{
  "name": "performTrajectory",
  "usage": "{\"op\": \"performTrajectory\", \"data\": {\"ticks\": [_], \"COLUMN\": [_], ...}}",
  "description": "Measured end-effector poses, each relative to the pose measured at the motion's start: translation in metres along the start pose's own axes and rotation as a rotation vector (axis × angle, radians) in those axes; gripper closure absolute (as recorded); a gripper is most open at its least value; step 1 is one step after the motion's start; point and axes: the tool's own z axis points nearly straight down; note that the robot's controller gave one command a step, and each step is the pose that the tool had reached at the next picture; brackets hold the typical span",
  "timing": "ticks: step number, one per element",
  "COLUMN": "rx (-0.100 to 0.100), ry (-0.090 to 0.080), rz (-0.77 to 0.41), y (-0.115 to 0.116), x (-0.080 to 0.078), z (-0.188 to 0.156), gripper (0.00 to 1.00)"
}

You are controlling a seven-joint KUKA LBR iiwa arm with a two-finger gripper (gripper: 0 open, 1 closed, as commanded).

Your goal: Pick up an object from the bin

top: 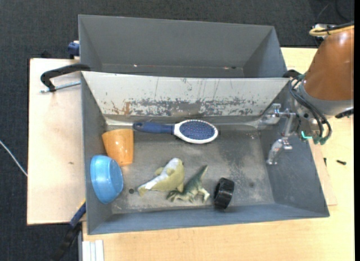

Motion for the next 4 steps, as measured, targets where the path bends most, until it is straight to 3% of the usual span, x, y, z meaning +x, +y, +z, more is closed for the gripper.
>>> {"op": "performTrajectory", "data": {"ticks": [1, 2, 3, 4], "rx": [0.001, -0.003, 0.0, 0.001], "ry": [-0.012, -0.015, -0.009, -0.017], "rz": [0.118, -0.017, 0.108, 0.06], "y": [0.099, 0.179, 0.184, 0.198], "x": [-0.037, -0.036, -0.026, -0.029], "z": [0.094, 0.062, 0.064, 0.091], "gripper": [0.0, 0.0, 0.0, 0.0]}}
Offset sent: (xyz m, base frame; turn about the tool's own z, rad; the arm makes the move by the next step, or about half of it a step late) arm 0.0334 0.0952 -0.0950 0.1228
